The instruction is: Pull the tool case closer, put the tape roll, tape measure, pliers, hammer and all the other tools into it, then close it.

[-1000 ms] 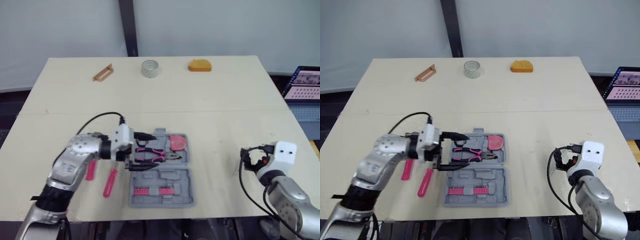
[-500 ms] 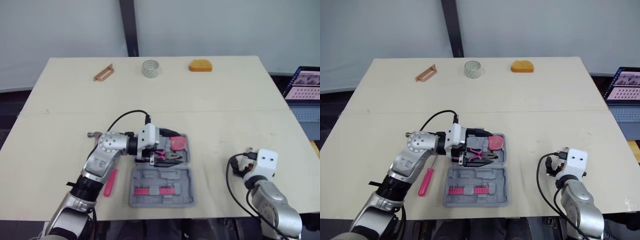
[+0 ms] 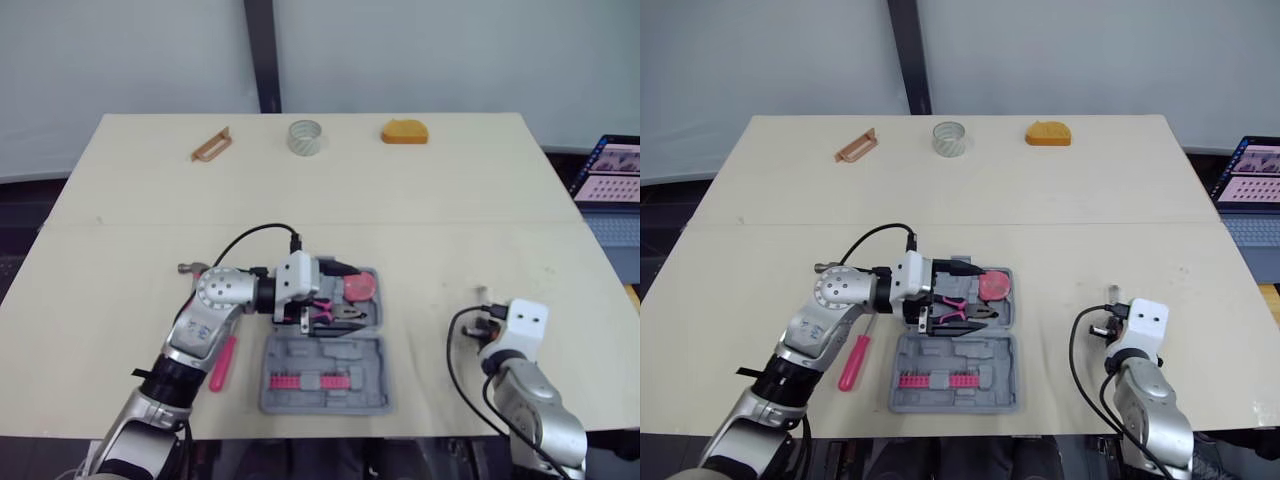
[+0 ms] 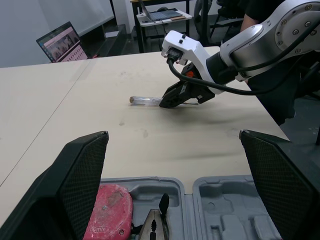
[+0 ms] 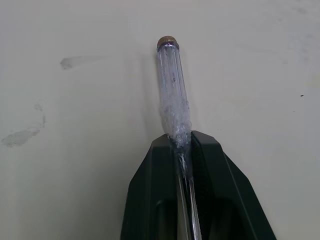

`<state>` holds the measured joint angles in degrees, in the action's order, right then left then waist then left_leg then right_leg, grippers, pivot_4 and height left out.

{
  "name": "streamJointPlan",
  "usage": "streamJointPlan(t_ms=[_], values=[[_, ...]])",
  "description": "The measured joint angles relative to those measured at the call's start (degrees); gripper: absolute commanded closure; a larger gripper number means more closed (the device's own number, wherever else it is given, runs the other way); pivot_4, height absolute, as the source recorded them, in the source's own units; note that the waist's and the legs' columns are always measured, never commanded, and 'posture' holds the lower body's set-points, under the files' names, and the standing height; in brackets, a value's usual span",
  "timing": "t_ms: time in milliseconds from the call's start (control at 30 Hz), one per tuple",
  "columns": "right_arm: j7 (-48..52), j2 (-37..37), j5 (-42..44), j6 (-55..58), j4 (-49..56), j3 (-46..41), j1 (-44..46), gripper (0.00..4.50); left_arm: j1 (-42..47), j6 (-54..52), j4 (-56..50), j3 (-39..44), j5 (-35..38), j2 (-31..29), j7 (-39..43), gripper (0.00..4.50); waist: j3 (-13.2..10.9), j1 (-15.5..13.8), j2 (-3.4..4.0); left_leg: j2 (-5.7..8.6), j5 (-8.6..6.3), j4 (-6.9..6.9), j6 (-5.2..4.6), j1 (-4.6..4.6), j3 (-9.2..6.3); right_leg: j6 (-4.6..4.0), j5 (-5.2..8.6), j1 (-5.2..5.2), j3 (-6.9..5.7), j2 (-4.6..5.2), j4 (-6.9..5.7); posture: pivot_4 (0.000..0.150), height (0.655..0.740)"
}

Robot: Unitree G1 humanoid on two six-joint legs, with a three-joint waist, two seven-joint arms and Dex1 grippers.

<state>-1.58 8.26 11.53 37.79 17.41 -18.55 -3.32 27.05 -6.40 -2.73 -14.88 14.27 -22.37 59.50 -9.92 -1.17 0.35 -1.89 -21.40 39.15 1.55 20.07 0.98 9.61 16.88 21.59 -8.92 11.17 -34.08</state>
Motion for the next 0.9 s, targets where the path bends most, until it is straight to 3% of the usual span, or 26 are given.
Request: streamJointPlan(t_ms=[300,433,633,900], values=[[0.4,0.5,-0.2,-3.3,-1.1,0.0,-1.1,4.48,0.0,0.1,0.1,0.0,-0.1,0.6,0.0,0.0,0.0,0.0,0.0,0.0,0.0,0.0,0.0,0.0,0.0,0.0,0.0,0.0,0.0,0.0,0.0,0.15,0.74],[5.5,4.5,0.1,-5.9,-1.8,0.7,-1.8,4.48,0.4,0.2,1.0,0.1,-0.3,0.8,0.0,0.0,0.0,0.1,0.0,0.0,0.0,0.0,0.0,0.0,0.01,0.0,0.0,0.0,0.01,0.0,0.0,0.15,0.74],[23.7,19.4,4.5,-5.2,1.9,6.8,1.2,4.48,-1.4,0.0,0.5,4.1,0.1,-4.1,0.0,0.0,0.0,1.3,0.04,-0.02,0.0,-0.07,-0.01,-0.04,-0.02,0.0,0.0,0.0,-0.01,-0.02,0.01,0.15,0.74],[47.1,40.8,10.2,3.8,7.4,19.7,15.7,4.48,-18.6,-0.9,-8.6,16.3,4.5,-16.0,1.4,0.0,0.0,1.3,0.01,-0.03,-0.03,0.0,-0.06,0.04,-0.1,0.01,0.0,-0.02,-0.06,-0.01,0.13,0.15,0.74]])
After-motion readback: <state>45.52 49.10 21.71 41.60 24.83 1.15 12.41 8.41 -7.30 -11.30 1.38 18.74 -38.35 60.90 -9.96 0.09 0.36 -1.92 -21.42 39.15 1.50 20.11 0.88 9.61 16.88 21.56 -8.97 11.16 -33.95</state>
